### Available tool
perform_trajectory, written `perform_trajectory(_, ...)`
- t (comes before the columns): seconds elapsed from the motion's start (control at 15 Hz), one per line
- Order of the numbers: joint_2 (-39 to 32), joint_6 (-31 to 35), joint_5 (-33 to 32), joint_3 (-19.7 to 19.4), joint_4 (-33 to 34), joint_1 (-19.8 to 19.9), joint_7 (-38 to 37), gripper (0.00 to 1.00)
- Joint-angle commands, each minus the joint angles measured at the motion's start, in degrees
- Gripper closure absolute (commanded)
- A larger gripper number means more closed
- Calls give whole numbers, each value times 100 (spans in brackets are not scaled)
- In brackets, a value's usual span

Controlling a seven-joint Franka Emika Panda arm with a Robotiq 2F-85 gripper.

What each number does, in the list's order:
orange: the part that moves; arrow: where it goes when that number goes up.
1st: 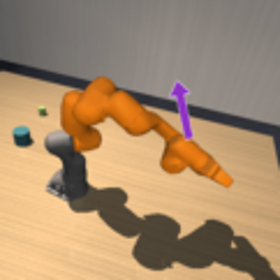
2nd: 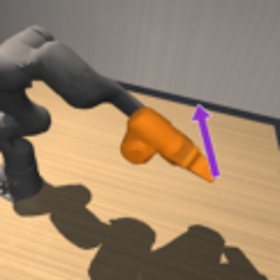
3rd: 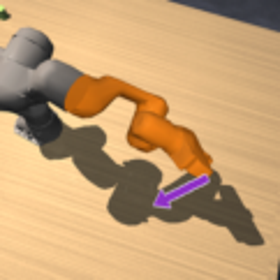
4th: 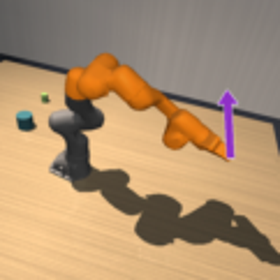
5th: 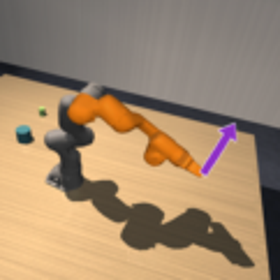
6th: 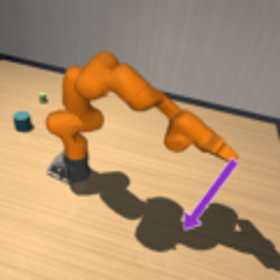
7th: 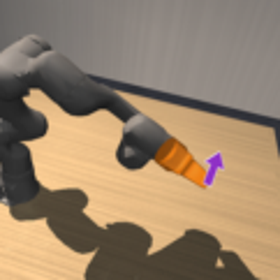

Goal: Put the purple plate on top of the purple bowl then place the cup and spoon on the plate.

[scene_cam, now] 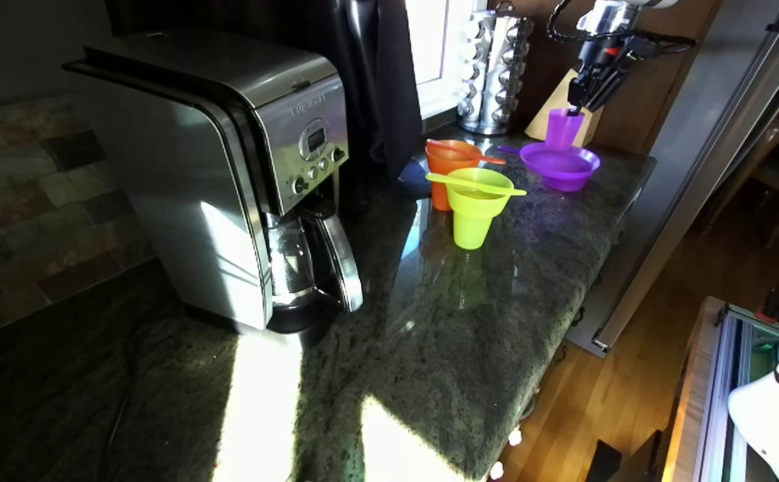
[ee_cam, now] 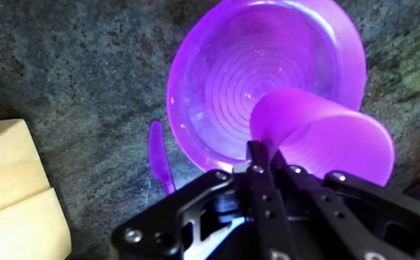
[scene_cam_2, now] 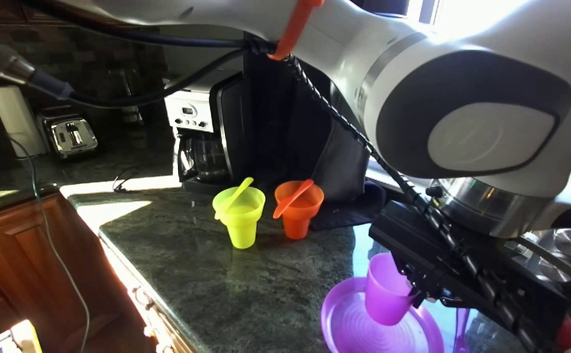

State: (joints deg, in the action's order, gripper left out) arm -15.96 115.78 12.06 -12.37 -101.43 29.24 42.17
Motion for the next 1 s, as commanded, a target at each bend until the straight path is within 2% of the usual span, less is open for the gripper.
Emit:
perform_trajectory(0.0,375,346,-164,-120,-661,-137,374,99)
perform_trajectory(0.4,569,455,-217,-165,-1115,-244,778,99)
perform_trajectory(0.93,793,908,-451,-304,-1571,-375,816,99)
